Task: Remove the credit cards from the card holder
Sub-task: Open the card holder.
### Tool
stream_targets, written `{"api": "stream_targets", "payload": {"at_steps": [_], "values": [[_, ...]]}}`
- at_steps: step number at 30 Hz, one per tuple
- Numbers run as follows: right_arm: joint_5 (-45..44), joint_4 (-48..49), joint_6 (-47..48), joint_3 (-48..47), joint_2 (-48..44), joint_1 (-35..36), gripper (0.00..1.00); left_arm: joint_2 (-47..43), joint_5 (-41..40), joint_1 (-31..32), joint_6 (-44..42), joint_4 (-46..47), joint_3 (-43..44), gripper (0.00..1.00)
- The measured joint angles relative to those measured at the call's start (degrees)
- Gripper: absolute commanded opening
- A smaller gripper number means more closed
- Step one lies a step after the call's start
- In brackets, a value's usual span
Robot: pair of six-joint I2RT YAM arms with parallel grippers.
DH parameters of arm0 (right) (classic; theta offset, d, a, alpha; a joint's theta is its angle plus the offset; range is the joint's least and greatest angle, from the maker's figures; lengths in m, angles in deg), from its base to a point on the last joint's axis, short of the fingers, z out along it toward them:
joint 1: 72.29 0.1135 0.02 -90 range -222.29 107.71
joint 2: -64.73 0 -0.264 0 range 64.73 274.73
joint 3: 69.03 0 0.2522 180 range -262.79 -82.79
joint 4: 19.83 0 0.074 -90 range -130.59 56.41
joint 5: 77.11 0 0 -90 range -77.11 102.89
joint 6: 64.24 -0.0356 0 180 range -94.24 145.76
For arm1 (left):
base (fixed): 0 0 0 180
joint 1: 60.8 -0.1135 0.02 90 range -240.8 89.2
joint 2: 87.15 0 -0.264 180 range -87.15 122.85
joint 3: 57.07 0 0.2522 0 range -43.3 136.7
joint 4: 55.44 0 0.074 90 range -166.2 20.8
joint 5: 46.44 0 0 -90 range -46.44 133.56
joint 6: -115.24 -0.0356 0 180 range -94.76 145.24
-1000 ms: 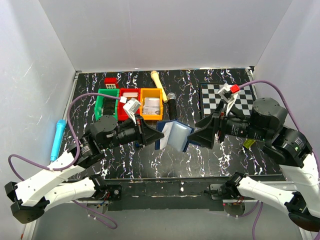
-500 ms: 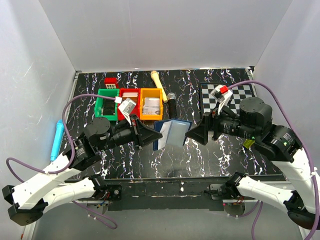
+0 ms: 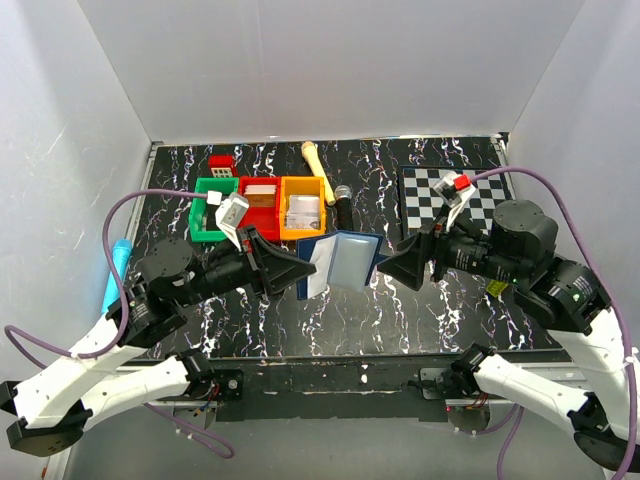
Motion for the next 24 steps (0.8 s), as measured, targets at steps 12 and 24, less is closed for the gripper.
{"api": "stream_targets", "payload": {"at_steps": [12, 24], "values": [[5.84, 4.94, -0.39, 0.72, 0.42, -3.19, 0.64, -1.31, 2.60, 0.00, 0.52, 1.31, 0.48, 0.00], [9.49, 7.89, -0.92, 1.01, 1.51, -4.42, 0.62, -2.62, 4.11, 0.00, 0.59, 2.62, 0.48, 0.00]]}}
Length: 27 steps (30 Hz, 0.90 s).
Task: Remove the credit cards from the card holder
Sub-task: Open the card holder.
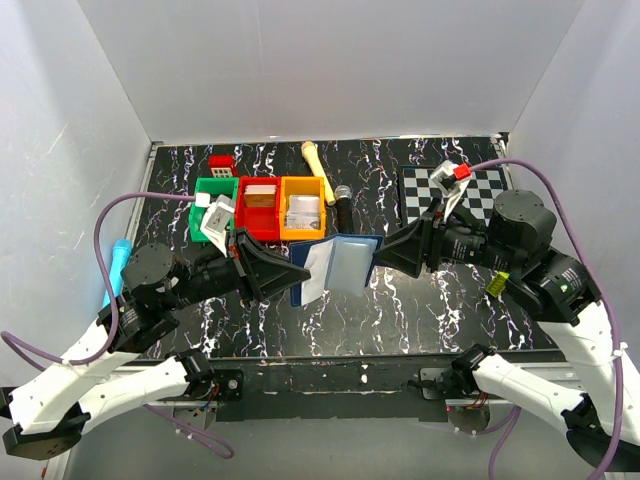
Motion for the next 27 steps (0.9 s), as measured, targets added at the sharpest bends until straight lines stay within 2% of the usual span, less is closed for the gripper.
{"api": "stream_targets", "payload": {"at_steps": [21, 25, 27], "values": [[11.82, 9.14, -6.67, 4.24, 0.92, -0.31, 0.65, 0.68, 1.03, 0.00, 0.57, 2.71, -0.28, 0.00], [14.16, 12.39, -8.98, 5.55, 0.98, -0.31, 0.61, 1.11, 1.40, 0.00, 1.18, 4.20, -1.40, 0.00], [15.02, 13.57, -10.10, 6.08, 1.07, -0.31, 0.56, 1.40, 1.60, 0.00, 1.62, 5.11, -2.14, 0.00]]}}
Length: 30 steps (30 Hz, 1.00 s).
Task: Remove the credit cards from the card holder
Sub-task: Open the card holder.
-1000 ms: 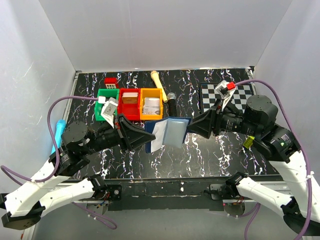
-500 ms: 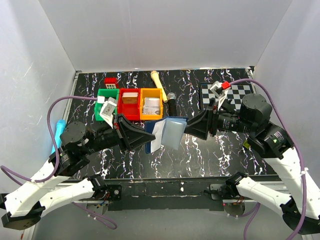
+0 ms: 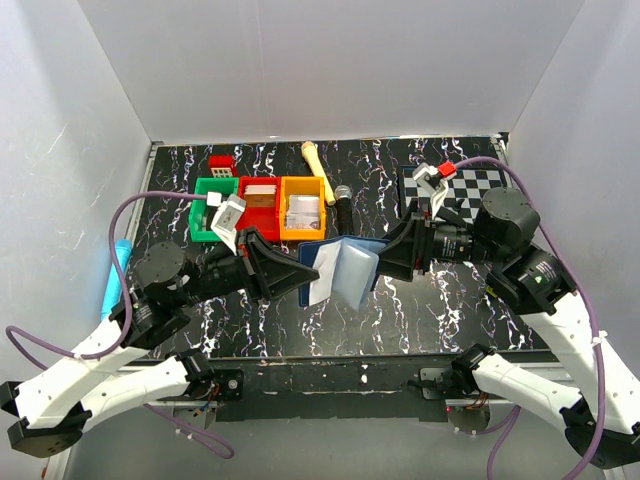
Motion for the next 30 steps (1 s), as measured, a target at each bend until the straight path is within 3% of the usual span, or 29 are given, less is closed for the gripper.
{"api": "stream_targets", "payload": {"at_steps": [7, 9, 11, 13, 18, 30], "values": [[1.88, 1.86, -2.73, 0.33, 0.42, 0.00, 0.22, 1.14, 0.37, 0.00, 1.44, 3.15, -2.82, 0.00], [1.84, 1.31, -2.60, 0.17, 0.68, 0.00, 0.02, 1.22, 0.11, 0.00, 1.42, 3.54, -3.32, 0.18], [1.05, -1.11, -1.97, -0.76, 1.42, -0.11, 0.01, 1.14, -0.31, 0.00, 1.27, 4.20, -3.82, 0.47], [0.02, -5.11, -1.31, -2.80, 2.95, -0.09, 0.01, 1.05, -0.76, 0.00, 0.90, 5.20, -4.63, 0.69], [-4.66, -13.94, -0.04, -7.13, 6.45, -0.04, 0.01, 2.03, -0.61, 0.00, 1.27, 9.92, -9.01, 0.98], [-20.68, -31.78, 0.74, -12.02, 12.35, 2.19, 0.01, 9.42, -0.72, 0.00, 3.89, 17.11, -12.92, 0.98]]}}
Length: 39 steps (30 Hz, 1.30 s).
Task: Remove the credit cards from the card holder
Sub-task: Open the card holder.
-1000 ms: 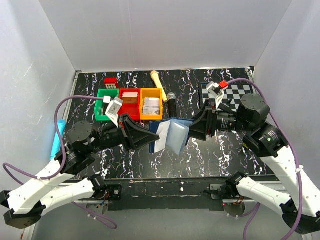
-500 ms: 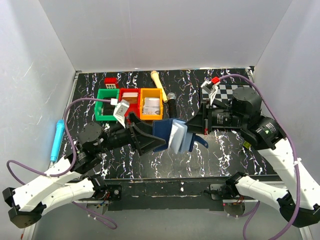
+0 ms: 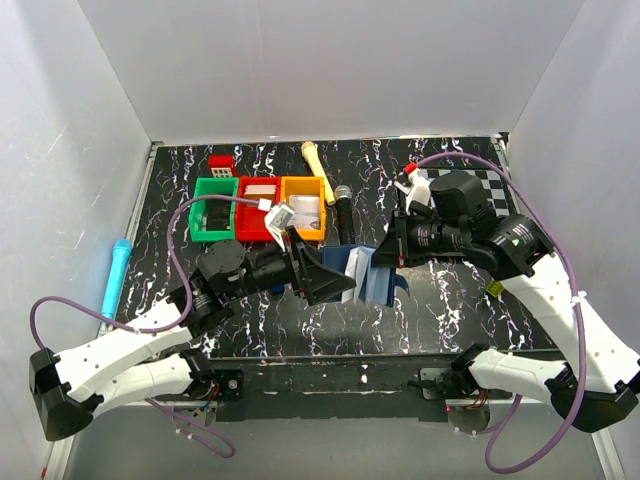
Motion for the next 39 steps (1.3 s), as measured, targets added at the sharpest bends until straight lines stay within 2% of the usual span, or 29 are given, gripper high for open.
{"api": "stream_targets", "payload": {"at_steps": [7, 11, 13, 17, 20, 25, 31, 36, 39], "values": [[-4.92, -3.30, 0.33, -0.17, 0.70, 1.27, 0.01, 3.72, -2.10, 0.13, -2.10, -3.08, 2.84, 0.98], [-6.12, -3.39, 0.37, -0.20, 1.05, 1.55, 0.01, 5.18, -3.87, 1.14, -4.44, -5.81, 5.16, 0.91], [-6.38, -3.63, 0.35, -0.39, 1.49, 1.75, 0.01, 6.12, -4.76, 2.10, -5.73, -7.45, 6.36, 0.86], [-6.86, -4.20, 0.33, -0.94, 2.54, 2.38, 0.01, 8.48, -7.15, 4.59, -8.59, -11.23, 8.92, 0.68], [-7.37, -4.66, 0.26, -0.98, 2.97, 2.82, 0.01, 9.38, -8.50, 5.27, -9.99, -13.44, 9.33, 0.61], [-7.76, -4.63, 0.17, -1.31, 3.41, 3.34, 0.01, 9.75, -10.29, 5.38, -11.06, -16.39, 9.33, 0.43], [-7.74, -4.59, 0.17, -1.40, 3.39, 3.41, 0.01, 8.96, -11.80, 5.38, -11.52, -18.05, 9.22, 0.38], [-7.63, -4.31, 0.17, -1.40, 3.26, 3.41, 0.01, 6.10, -13.38, 5.38, -11.23, -18.67, 8.79, 0.14], [-7.15, -3.41, 0.15, -1.33, 2.54, 3.41, 0.01, 4.61, -14.53, 5.38, -11.23, -19.23, 8.66, 0.12]]}}
